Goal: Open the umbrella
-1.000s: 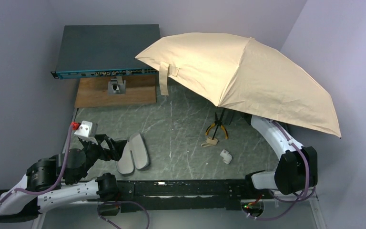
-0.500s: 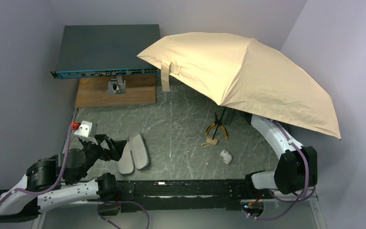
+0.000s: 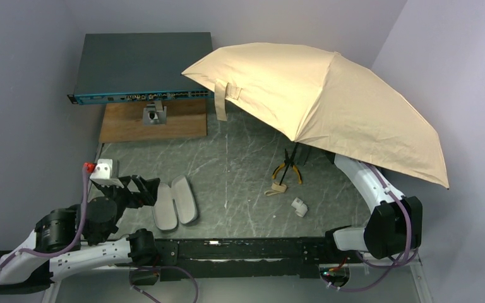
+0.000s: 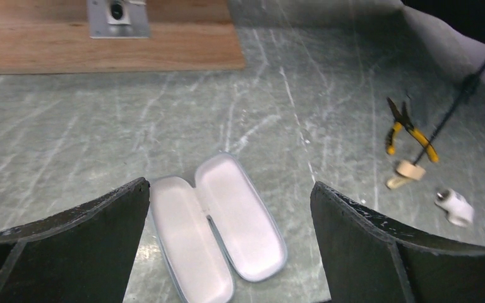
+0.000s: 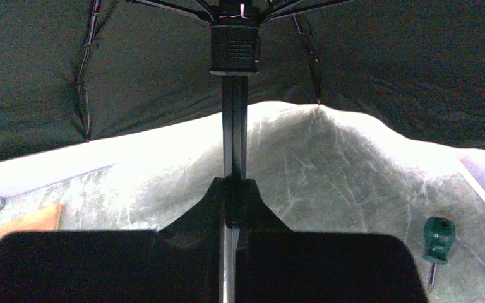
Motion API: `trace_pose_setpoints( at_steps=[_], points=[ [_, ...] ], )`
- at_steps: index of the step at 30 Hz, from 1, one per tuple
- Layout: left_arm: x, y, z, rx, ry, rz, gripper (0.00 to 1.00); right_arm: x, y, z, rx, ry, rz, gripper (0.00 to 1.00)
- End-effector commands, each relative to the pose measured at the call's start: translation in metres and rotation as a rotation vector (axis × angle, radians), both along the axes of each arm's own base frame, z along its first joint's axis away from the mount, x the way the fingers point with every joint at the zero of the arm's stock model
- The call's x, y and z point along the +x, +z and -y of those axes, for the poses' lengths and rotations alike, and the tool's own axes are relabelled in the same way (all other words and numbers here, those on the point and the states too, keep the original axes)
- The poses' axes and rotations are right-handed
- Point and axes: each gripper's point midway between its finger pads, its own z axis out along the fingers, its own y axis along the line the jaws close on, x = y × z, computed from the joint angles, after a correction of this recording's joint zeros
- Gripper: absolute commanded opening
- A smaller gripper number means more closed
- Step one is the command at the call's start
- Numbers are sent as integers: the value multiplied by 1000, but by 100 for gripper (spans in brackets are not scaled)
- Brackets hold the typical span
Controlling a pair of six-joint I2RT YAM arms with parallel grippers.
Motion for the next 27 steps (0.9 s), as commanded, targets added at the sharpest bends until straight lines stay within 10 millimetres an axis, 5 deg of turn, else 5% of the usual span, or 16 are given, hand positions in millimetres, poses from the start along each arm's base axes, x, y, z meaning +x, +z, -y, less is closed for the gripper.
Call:
trace_pose_setpoints(
  at_steps=[1,6,9,11,14,27],
  points=[
    [15,20,-17,51,161,74,99,-11,-36,16,-31,-54,-125,0],
    [36,52,-21,320,295,240,100,-10,-35,11,-14,-35,-120,0],
    [44,81,5,359,188,415,99,-10,-36,10,-10,-27,-124,0],
    [42,80,18,348,97,468,99,-11,-37,10,-8,-26,-124,0],
    [44,65,12,375,157,518,99,-12,-35,10,-11,-25,-122,0],
    [52,50,18,470,176,431,100,-16,-27,10,-6,-16,-97,0]
  ],
)
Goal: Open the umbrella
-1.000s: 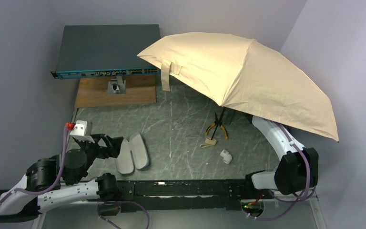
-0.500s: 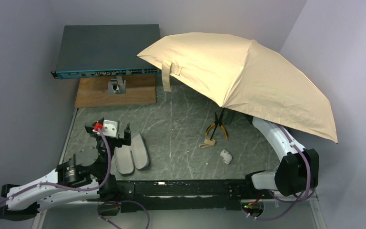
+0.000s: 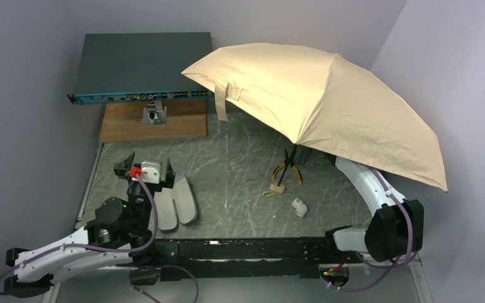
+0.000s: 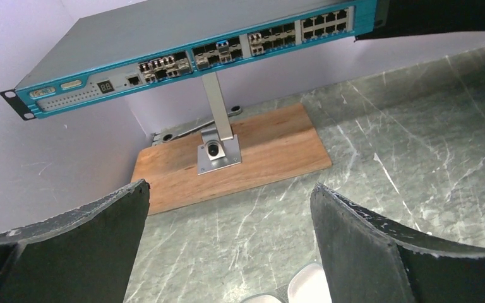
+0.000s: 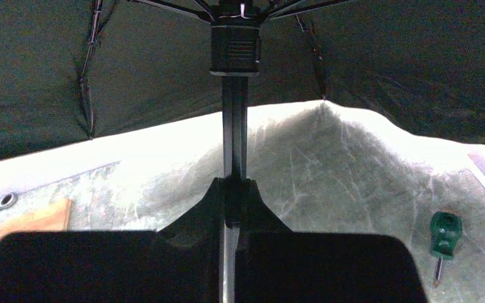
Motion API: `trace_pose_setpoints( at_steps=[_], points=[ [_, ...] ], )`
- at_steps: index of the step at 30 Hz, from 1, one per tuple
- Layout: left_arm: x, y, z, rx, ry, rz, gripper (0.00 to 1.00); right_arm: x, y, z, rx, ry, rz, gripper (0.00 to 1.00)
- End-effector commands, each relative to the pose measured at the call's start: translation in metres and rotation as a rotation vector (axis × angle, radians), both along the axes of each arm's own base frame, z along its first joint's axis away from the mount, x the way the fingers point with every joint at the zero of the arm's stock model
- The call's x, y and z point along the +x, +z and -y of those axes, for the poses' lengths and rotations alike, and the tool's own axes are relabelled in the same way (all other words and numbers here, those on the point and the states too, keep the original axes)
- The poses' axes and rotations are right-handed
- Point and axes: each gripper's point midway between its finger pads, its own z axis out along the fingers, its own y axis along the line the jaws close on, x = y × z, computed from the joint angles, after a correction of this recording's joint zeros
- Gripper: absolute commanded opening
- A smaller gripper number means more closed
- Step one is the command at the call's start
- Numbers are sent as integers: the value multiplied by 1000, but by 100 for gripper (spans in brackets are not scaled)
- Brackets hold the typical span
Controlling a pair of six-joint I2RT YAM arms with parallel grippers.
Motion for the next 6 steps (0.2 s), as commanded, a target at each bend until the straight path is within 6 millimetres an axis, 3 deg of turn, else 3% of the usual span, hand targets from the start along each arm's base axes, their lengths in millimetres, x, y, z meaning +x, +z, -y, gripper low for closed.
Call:
trace_pose_setpoints(
  at_steps=[1,6],
  points=[
    [2,9,1,8,20,-3,99,-12,-27,11,-30,-26,-94,0],
    [2,10,0,-5,18,1,100,-9,-32,9,-25,-23,-123,0]
  ],
)
